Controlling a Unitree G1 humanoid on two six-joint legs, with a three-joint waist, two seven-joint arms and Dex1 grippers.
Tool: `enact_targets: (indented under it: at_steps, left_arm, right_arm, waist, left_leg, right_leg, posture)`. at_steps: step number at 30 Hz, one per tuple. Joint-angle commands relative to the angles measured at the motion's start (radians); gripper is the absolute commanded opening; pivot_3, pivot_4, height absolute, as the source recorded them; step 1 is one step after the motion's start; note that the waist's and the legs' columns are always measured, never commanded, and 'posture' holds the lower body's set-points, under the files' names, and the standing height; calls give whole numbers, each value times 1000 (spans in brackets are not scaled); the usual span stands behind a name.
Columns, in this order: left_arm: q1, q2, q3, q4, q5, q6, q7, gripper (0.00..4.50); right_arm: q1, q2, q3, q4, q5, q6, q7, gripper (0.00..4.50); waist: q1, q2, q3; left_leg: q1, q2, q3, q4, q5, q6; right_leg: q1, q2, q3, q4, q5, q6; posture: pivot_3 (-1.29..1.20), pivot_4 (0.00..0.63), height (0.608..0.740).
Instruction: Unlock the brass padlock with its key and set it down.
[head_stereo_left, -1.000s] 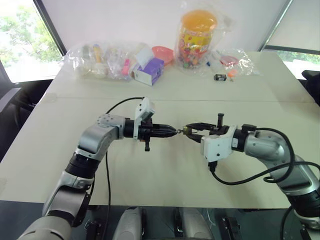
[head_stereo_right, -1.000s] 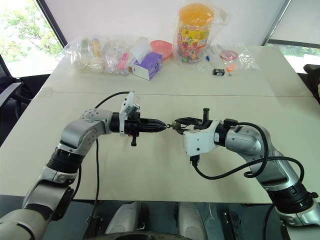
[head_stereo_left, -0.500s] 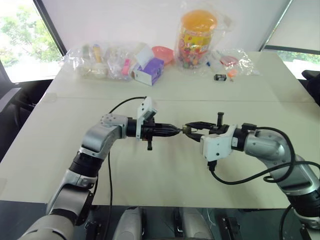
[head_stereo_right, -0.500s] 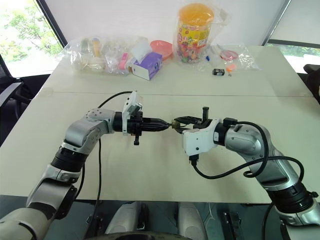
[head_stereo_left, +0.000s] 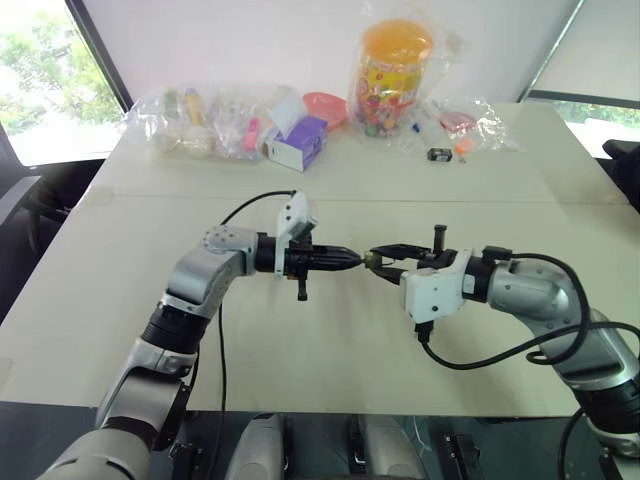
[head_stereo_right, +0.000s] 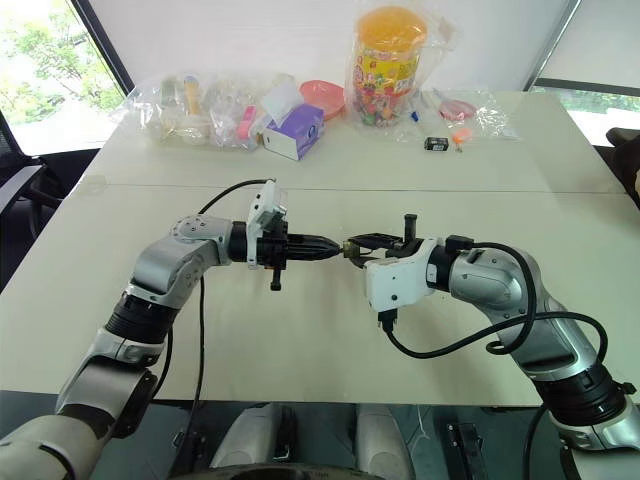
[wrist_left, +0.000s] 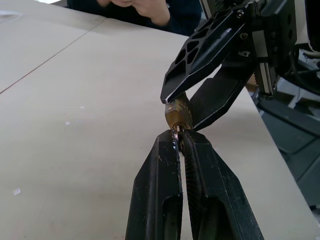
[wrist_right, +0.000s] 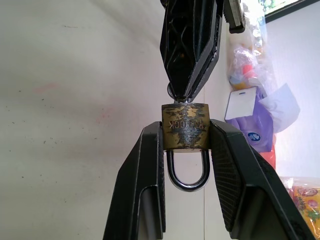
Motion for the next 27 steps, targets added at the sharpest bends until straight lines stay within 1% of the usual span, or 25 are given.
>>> enact_targets:
  at_steps: [1, 8, 13, 18, 20, 22, 23, 27]
  left_arm:
    - [-2, -3, -27, -26, 40, -66, -1, 212]
    - [8, -18, -43, -12, 99, -163, 21, 212]
    - [7, -40, -26, 1, 117, -213, 48, 212]
    - [8, -51, -28, 25, 175, -336, 73, 212]
    - [9, -58, -28, 35, 206, -412, 91, 212]
    - [9, -53, -47, 49, 271, -551, 100, 212]
    - [9, -51, -53, 56, 288, -594, 100, 212]
    - [2, -53, -62, 80, 308, -711, 87, 212]
  right_arm:
    - [-22, 3, -12, -44, 9, 1, 1, 695]
    - [-25, 3, -17, -45, 13, 10, 5, 695]
    - [-26, 3, -17, -44, 14, 16, 5, 695]
    - [-20, 2, -18, -45, 16, 17, 7, 695]
    - [-18, 2, -18, -41, 15, 16, 8, 695]
    - [-12, 3, -15, -33, 13, 11, 7, 695]
    - [-10, 4, -15, -31, 12, 9, 7, 695]
    - [-7, 5, -11, -26, 9, 5, 10, 695]
  waist:
    - [0, 0, 0]
    - [2, 0, 0]
    - [3, 0, 0]
    - [3, 0, 0]
    - [3, 0, 0]
    - [3, 0, 0]
    - [3, 0, 0]
    - [3, 0, 0]
  left_leg:
    - [0, 0, 0, 0, 0, 0]
    - [0, 0, 0, 0, 0, 0]
    - [0, 0, 0, 0, 0, 0]
    - [0, 0, 0, 0, 0, 0]
    - [0, 0, 0, 0, 0, 0]
    - [0, 0, 0, 0, 0, 0]
    - [0, 0, 0, 0, 0, 0]
    - [0, 0, 0, 0, 0, 0]
  right_leg:
    - [0, 0, 0, 0, 0, 0]
    - [0, 0, 0, 0, 0, 0]
    - [0, 0, 0, 0, 0, 0]
    - [0, 0, 0, 0, 0, 0]
    - [0, 0, 0, 0, 0, 0]
    - [0, 0, 0, 0, 0, 0]
    - [0, 0, 0, 0, 0, 0]
    - [0, 0, 0, 0, 0, 0]
  posture:
    - [0, 150, 735]
    - [0, 150, 735]
    - [0, 150, 735]
    - [0, 150, 735]
    - [0, 150, 735]
    - [0, 150, 735]
    - [0, 150, 735]
    - [0, 150, 735]
